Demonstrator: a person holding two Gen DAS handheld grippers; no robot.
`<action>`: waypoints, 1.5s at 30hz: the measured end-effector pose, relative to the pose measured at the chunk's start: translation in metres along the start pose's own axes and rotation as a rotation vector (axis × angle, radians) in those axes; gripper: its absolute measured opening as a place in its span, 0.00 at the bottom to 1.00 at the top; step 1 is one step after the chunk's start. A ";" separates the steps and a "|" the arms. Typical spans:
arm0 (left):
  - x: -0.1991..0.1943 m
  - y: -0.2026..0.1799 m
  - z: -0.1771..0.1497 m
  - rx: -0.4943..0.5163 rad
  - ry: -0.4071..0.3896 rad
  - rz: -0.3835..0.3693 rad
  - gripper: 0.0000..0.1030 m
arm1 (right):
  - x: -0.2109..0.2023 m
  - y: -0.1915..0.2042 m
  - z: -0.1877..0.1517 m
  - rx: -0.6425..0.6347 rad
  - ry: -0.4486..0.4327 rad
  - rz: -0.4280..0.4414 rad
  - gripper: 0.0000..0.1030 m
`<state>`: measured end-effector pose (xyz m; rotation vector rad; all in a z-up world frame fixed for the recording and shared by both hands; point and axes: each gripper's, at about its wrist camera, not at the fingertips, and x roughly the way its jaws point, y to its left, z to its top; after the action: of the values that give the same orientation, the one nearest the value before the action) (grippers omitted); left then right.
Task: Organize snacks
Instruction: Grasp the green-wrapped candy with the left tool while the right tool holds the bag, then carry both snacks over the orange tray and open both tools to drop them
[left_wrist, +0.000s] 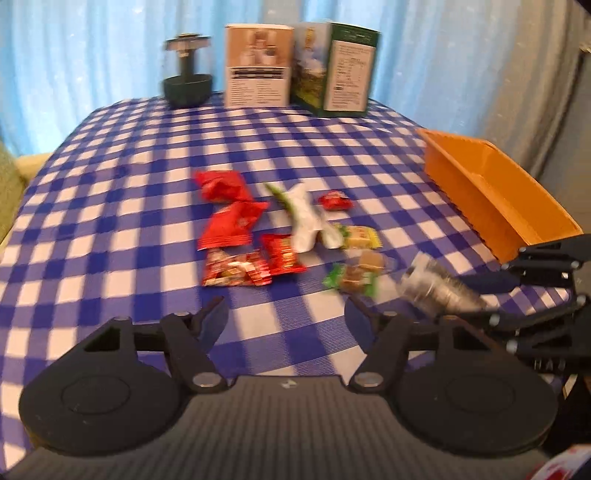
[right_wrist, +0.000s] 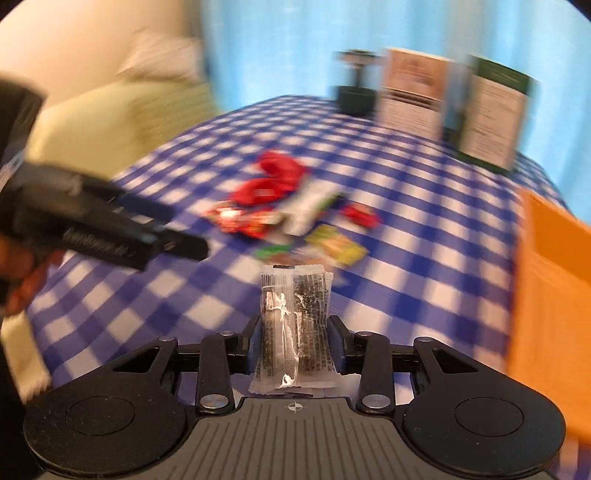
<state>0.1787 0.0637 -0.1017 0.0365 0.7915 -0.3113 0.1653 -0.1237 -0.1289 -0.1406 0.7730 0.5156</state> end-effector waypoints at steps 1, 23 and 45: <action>0.004 -0.005 0.001 0.021 0.002 -0.013 0.60 | -0.004 -0.006 -0.002 0.037 -0.004 -0.019 0.37; 0.068 -0.048 0.018 0.183 0.072 -0.029 0.27 | -0.019 -0.033 0.001 0.150 -0.076 -0.113 0.37; 0.024 -0.088 0.062 0.118 -0.068 -0.093 0.21 | -0.062 -0.047 0.016 0.214 -0.250 -0.264 0.37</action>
<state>0.2121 -0.0357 -0.0670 0.0996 0.7082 -0.4445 0.1612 -0.1840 -0.0770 0.0212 0.5497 0.1932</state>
